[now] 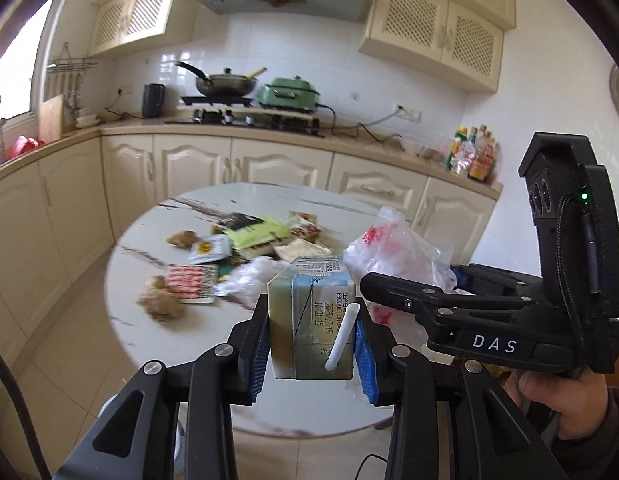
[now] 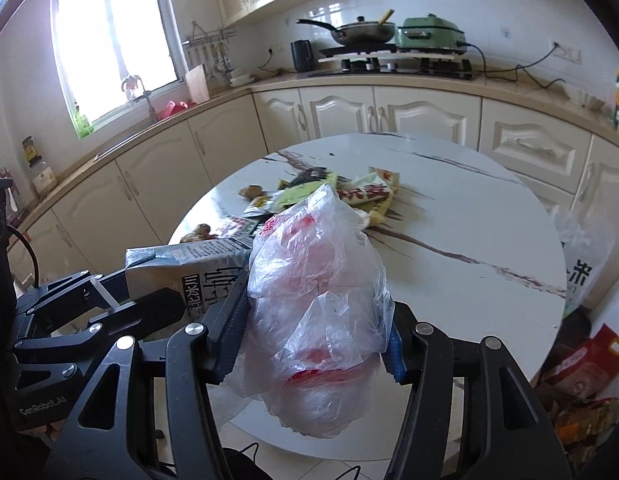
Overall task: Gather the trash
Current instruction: 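Lift the carton and plastic bag and carry both over the blue bin, then open the left tool over the bin while the right tool releases the bag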
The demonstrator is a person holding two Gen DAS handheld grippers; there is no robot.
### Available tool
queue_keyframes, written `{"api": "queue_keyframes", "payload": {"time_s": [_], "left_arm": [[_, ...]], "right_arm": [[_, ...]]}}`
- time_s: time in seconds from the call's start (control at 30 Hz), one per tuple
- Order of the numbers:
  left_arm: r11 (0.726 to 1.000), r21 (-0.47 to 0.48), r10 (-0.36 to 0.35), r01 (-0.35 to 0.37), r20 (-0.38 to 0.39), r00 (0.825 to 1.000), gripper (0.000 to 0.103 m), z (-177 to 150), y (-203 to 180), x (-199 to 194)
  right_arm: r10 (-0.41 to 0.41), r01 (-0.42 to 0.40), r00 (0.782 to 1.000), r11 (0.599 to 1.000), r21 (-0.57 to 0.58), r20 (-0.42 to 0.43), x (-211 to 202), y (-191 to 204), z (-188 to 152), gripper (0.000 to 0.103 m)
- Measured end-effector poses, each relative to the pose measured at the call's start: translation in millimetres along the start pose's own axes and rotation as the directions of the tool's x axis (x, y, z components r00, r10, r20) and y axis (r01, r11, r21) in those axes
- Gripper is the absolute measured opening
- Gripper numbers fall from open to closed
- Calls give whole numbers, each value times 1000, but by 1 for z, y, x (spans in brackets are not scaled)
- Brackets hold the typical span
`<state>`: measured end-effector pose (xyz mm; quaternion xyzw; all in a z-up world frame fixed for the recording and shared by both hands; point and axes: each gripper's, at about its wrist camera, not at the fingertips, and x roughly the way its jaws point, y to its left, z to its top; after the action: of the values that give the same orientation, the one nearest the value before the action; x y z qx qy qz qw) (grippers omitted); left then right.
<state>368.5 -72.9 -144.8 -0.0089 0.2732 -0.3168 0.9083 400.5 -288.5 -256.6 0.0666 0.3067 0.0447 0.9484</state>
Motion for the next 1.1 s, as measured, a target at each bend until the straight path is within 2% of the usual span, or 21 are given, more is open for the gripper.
{"api": "queue_keyframes", "payload": {"time_s": [0.13,0.23,0.4,0.53,0.6,0.7,0.77,0.87,0.93,1.1], "left_arm": [[997,-36,77,-75,46,996,34,-12,30,-52],[986,-68,155,-151,66,986,34,-25,57,-90],[936,-163,322,-312,34,946,34,-55,119,-144],[886,-231,406,-403,-36,913,34,-83,166,-157],[867,-260,420,-426,-82,904,34,-99,189,-151],[844,-302,412,-444,-167,896,34,-122,225,-122],[829,-304,414,-470,-232,880,34,-135,245,-92],[825,-335,362,-456,-305,881,34,-148,282,-45],[818,-338,343,-465,-362,867,34,-156,301,-13],[809,-362,287,-464,-445,848,34,-168,344,55]], "right_arm": [[77,-76,997,995,-58,16,4,50,10,55],[150,-148,989,983,-106,11,15,93,16,55],[273,-278,961,942,-187,-51,58,177,15,55],[340,-362,931,902,-236,-133,105,237,-1,55],[350,-388,918,888,-246,-186,136,260,-13,55],[330,-392,907,888,-240,-262,191,278,-32,56],[299,-378,902,895,-236,-311,228,283,-44,56],[247,-343,897,912,-223,-366,285,280,-63,56],[225,-327,886,923,-203,-405,325,275,-75,56],[188,-303,850,938,-167,-492,402,257,-98,57]]}}
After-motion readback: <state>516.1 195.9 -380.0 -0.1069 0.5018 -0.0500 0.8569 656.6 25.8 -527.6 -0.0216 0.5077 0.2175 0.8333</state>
